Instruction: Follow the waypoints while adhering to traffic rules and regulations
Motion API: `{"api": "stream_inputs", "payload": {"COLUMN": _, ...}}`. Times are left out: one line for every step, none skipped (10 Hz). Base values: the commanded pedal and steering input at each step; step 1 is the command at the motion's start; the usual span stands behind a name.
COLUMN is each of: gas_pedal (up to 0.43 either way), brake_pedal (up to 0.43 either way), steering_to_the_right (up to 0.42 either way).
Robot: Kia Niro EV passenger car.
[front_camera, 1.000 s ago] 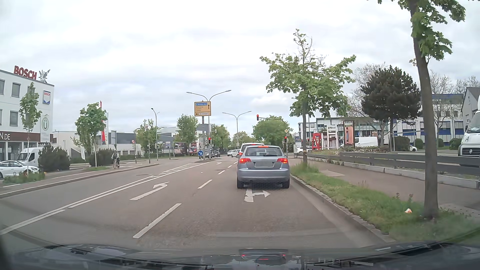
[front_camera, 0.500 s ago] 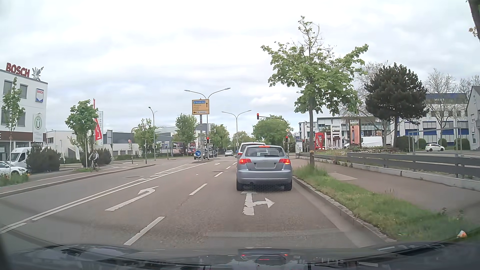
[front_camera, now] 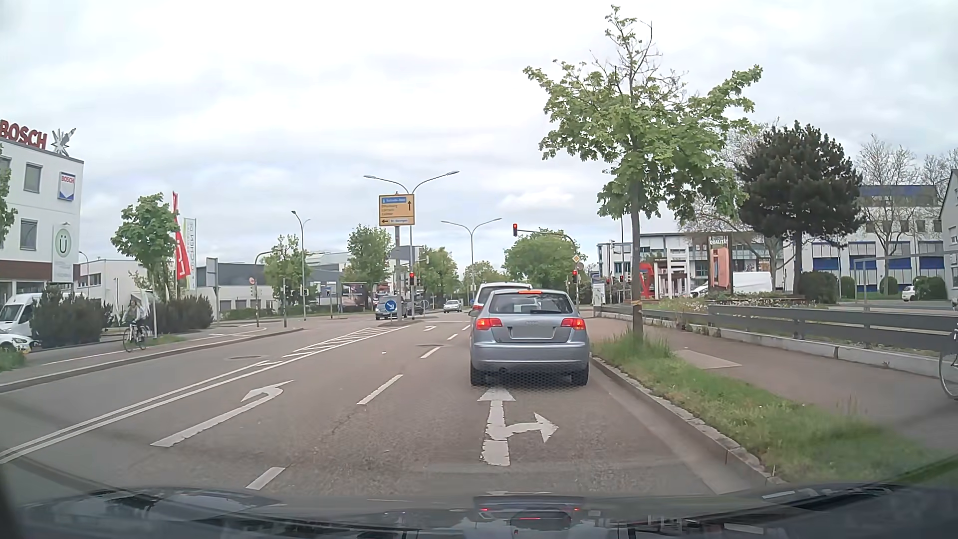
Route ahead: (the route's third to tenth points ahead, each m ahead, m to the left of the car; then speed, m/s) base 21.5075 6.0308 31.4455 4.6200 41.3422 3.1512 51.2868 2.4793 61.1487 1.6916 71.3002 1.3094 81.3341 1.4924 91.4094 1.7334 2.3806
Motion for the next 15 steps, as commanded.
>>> {"api": "stream_inputs", "payload": {"gas_pedal": 0.000, "brake_pedal": 0.122, "steering_to_the_right": 0.001}}
{"api": "stream_inputs", "payload": {"gas_pedal": 0.000, "brake_pedal": 0.116, "steering_to_the_right": 0.001}}
{"api": "stream_inputs", "payload": {"gas_pedal": 0.000, "brake_pedal": 0.110, "steering_to_the_right": 0.001}}
{"api": "stream_inputs", "payload": {"gas_pedal": 0.000, "brake_pedal": 0.110, "steering_to_the_right": 0.001}}
{"api": "stream_inputs", "payload": {"gas_pedal": 0.000, "brake_pedal": 0.104, "steering_to_the_right": 0.001}}
{"api": "stream_inputs", "payload": {"gas_pedal": 0.000, "brake_pedal": 0.110, "steering_to_the_right": 0.001}}
{"api": "stream_inputs", "payload": {"gas_pedal": 0.000, "brake_pedal": 0.104, "steering_to_the_right": 0.001}}
{"api": "stream_inputs", "payload": {"gas_pedal": 0.000, "brake_pedal": 0.098, "steering_to_the_right": 0.001}}
{"api": "stream_inputs", "payload": {"gas_pedal": 0.000, "brake_pedal": 0.091, "steering_to_the_right": 0.001}}
{"api": "stream_inputs", "payload": {"gas_pedal": 0.000, "brake_pedal": 0.085, "steering_to_the_right": 0.001}}
{"api": "stream_inputs", "payload": {"gas_pedal": 0.000, "brake_pedal": 0.079, "steering_to_the_right": 0.001}}
{"api": "stream_inputs", "payload": {"gas_pedal": 0.000, "brake_pedal": 0.073, "steering_to_the_right": 0.001}}
{"api": "stream_inputs", "payload": {"gas_pedal": 0.000, "brake_pedal": 0.073, "steering_to_the_right": 0.001}}
{"api": "stream_inputs", "payload": {"gas_pedal": 0.000, "brake_pedal": 0.079, "steering_to_the_right": 0.001}}
{"api": "stream_inputs", "payload": {"gas_pedal": 0.000, "brake_pedal": 0.073, "steering_to_the_right": 0.001}}
